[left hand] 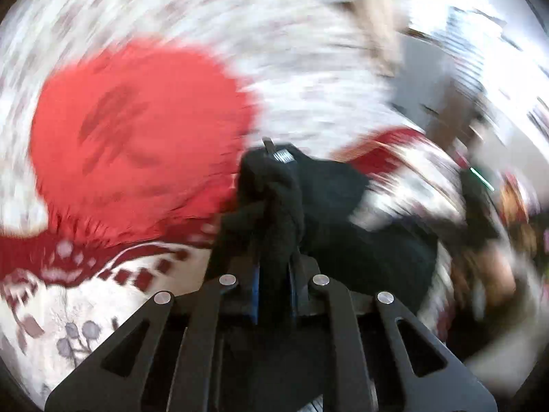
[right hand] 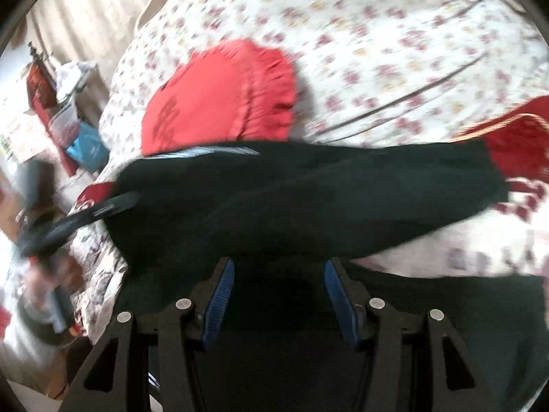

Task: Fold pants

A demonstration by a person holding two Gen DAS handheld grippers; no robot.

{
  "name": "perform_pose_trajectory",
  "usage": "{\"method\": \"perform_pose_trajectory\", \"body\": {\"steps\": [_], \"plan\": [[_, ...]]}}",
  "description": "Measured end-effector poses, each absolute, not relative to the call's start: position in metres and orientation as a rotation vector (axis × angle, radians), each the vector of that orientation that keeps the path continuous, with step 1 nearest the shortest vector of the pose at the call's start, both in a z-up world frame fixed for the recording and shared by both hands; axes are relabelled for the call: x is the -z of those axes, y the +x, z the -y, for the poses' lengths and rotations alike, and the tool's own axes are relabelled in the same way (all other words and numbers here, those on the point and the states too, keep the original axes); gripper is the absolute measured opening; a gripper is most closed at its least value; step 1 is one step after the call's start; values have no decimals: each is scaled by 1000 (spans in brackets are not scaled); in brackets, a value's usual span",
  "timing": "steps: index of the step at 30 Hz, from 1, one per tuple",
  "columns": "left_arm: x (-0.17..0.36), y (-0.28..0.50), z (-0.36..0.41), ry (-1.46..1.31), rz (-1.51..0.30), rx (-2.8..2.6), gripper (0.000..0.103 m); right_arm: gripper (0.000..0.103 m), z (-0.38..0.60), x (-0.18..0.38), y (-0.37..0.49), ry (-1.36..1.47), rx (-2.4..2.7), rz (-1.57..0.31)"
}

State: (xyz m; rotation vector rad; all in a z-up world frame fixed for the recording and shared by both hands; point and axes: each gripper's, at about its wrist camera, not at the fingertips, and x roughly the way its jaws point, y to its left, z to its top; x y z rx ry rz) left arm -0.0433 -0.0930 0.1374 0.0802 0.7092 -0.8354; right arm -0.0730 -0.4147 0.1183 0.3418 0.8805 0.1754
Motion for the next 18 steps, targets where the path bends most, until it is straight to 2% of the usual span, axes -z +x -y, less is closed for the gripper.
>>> {"method": "perform_pose_trajectory", "body": {"steps": [3, 8, 10, 13, 18], "plan": [[-114, -109, 93, 237, -754, 920, 11, 53, 440, -122, -95, 365, -109, -876], [-43, -128, 71, 182, -965, 808, 11, 53, 480, -119, -133, 441, 0, -881], [-38, -123, 59, 86, -981, 776, 11, 54, 490, -118, -142, 477, 23, -889], [-49, -123, 44, -16, -950, 765, 11, 65, 487, -114, -148, 502, -13, -913], [-56, -108, 50, -23, -943, 735, 11, 66, 463, -90, -139, 582, -124, -951]]}}
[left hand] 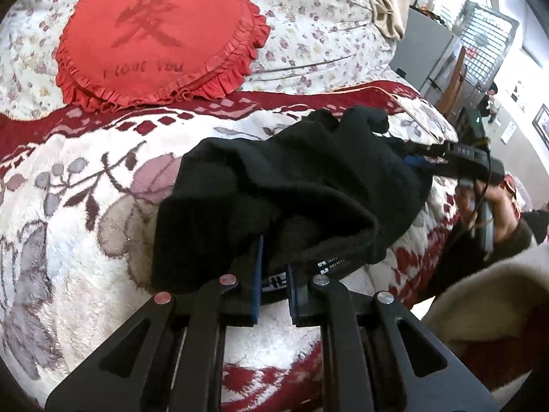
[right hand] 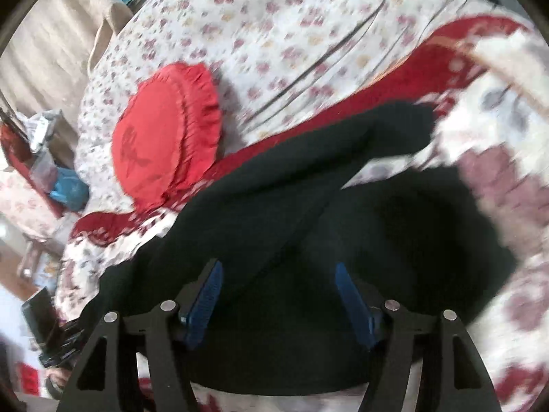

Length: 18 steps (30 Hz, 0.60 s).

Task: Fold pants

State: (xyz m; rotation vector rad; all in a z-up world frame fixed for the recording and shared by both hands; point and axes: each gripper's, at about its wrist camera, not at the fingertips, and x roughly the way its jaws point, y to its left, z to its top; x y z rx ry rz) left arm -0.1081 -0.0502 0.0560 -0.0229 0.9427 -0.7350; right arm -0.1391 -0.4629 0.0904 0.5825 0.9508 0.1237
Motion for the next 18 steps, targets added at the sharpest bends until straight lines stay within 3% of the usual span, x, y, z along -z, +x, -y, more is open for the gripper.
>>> {"method": "perform_pose_trajectory", "body": {"steps": [10, 13, 14, 16, 18], "plan": [[-61, -91, 48, -58, -925, 725, 11, 64, 460, -57, -101, 725, -120, -960], [-59, -84, 49, -67, -929, 727, 11, 44, 452, -55, -86, 670, -136, -970], [-58, -81, 48, -72, -930, 723, 11, 22, 449, -55, -81, 649, -131, -968], [-57, -75, 46, -88, -935, 714, 11, 3, 447, -63, -81, 619, -119, -936], [-59, -72, 43, -95, -933, 709, 11, 2, 444, -86, -93, 572, -126, -873]]}}
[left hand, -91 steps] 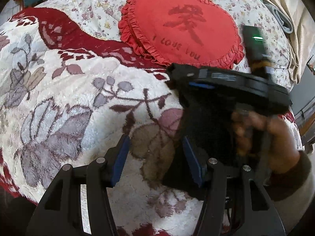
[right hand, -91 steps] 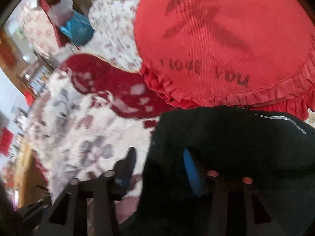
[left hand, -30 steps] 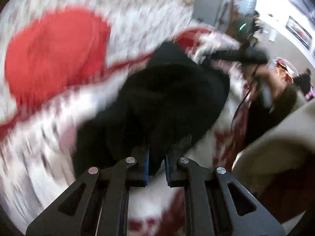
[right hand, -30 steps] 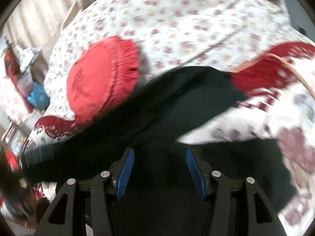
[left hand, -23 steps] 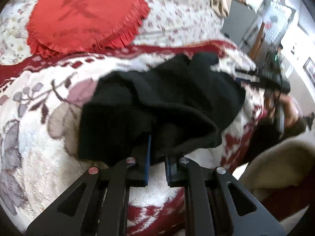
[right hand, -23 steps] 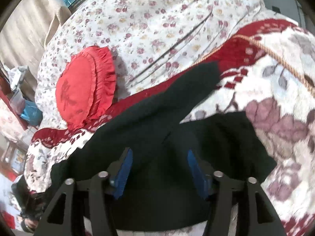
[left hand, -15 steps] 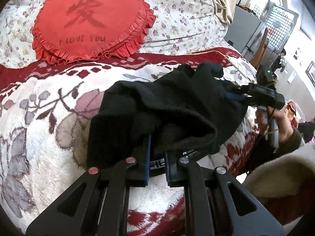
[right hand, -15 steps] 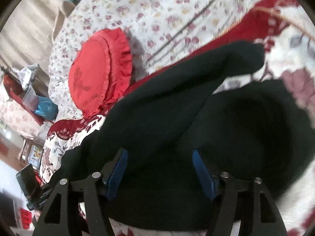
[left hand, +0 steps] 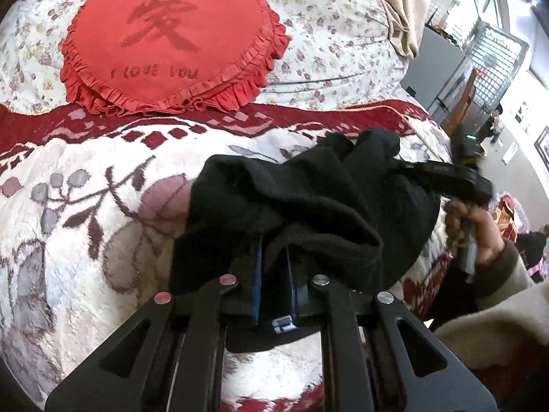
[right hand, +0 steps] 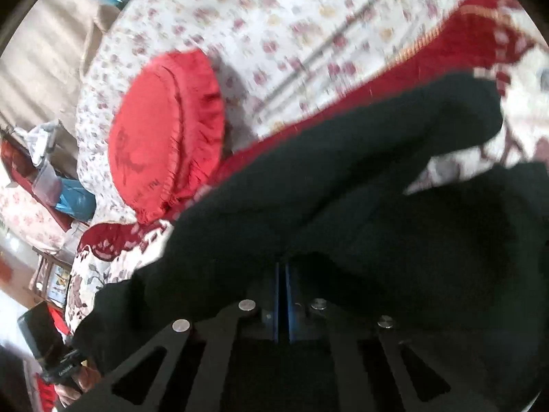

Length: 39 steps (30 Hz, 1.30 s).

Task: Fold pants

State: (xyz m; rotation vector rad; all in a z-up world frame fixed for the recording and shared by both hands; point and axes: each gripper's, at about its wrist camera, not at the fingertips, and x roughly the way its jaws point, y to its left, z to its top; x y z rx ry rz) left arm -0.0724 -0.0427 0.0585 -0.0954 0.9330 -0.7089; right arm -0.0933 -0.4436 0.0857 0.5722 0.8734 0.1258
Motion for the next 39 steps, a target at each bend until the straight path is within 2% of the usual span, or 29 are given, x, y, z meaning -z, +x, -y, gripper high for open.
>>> {"method": "perform_pose_trajectory", "body": {"steps": [6, 11, 13, 14, 17, 19, 21, 22, 23, 24, 25, 34, 35, 37, 39], "plan": [[-56, -67, 29, -103, -923, 681, 11, 2, 430, -142, -154, 443, -174, -850], [-48, -62, 14, -180, -954, 640, 18, 2, 400, -91, -185, 469, -245, -1050], [-54, -64, 7, -188, -958, 614, 28, 2, 382, -69, -187, 455, -292, -1131], [-58, -67, 4, -183, -957, 602, 29, 2, 375, -65, -187, 437, -317, -1155], [-73, -74, -7, -162, -941, 581, 45, 2, 366, -79, -189, 347, -362, -1122], [-83, -77, -17, -192, -922, 569, 71, 3, 381, -95, -189, 390, -360, -1046], [-89, -75, -26, -265, -906, 564, 79, 9, 399, -108, -188, 457, -336, -979], [-92, -74, -28, -298, -898, 566, 79, 20, 403, -111, -186, 474, -322, -965], [-94, -72, -29, -332, -893, 573, 80, 39, 410, -114, -186, 485, -292, -948], [-95, -70, -27, -349, -894, 579, 80, 52, 417, -115, -184, 485, -249, -932], [-95, -66, -23, -357, -900, 584, 80, 53, 422, -116, -182, 484, -216, -923], [-68, -36, 50, -327, -1009, 629, 79, 53, 513, -98, -146, 579, 126, -875], [-64, -34, 59, -301, -1022, 630, 74, 53, 523, -94, -140, 600, 135, -868], [-58, -32, 74, -192, -1039, 606, 30, 53, 536, -81, -127, 632, 165, -876], [-56, -29, 78, -121, -1032, 564, 15, 53, 544, -68, -118, 652, 168, -885]]}}
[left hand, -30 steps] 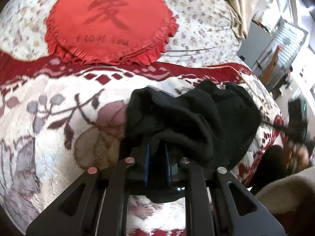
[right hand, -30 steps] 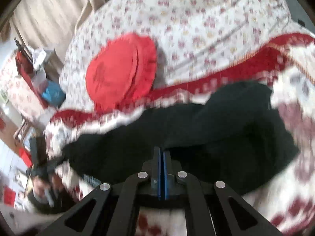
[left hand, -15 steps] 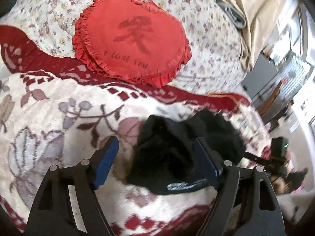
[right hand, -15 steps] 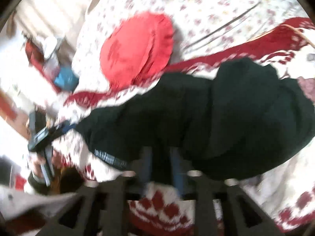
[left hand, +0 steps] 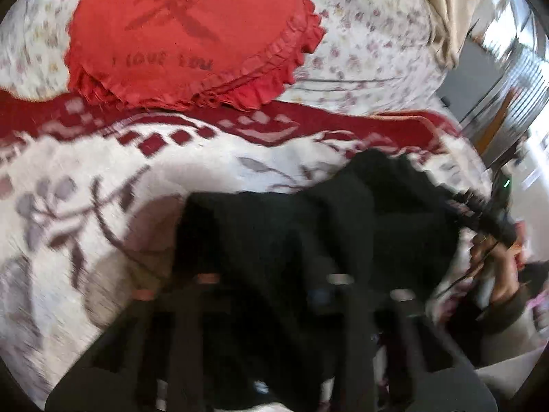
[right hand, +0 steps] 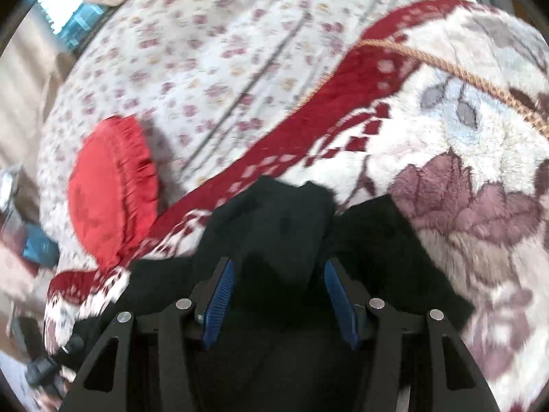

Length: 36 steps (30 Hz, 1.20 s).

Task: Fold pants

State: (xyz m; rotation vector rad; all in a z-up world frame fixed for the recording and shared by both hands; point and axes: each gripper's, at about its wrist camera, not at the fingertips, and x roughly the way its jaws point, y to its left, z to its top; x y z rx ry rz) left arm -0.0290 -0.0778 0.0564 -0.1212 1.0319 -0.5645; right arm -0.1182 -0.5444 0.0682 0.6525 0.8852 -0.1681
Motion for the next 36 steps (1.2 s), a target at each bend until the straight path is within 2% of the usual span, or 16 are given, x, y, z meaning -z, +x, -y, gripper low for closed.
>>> {"method": "perform_pose_trajectory", "body": {"steps": [1, 2, 3, 4, 9, 12, 19, 23, 24, 29, 36], "plan": [[-56, -24, 71, -161, -1041, 565, 13, 50, 547, -62, -112, 657, 160, -886], [-56, -21, 63, -194, -1046, 559, 12, 32, 547, -57, -108, 641, 165, -884], [-57, -19, 57, -214, -1044, 547, 11, 6, 549, -56, -104, 620, 180, -884], [-62, -20, 49, -221, -1028, 526, 10, 5, 550, -60, -107, 614, 185, -873], [-70, -29, 30, -228, -991, 520, 10, 4, 549, -117, -158, 496, 221, -752], [-67, -31, 26, -251, -995, 515, 10, 4, 555, -130, -189, 474, 278, -754], [-56, -43, 11, -320, -1012, 488, 10, 4, 570, -78, -191, 445, 354, -1004], [-50, -54, 9, -333, -1035, 492, 10, 20, 573, -100, -199, 454, 406, -950], [-51, -56, 8, -335, -1035, 494, 10, 21, 570, -107, -201, 446, 400, -931], [-66, -61, -3, -316, -1012, 468, 13, 23, 519, -138, -191, 476, 91, -858], [-92, -63, -14, -235, -914, 351, 14, 24, 389, -132, -128, 381, -321, -917]]}}
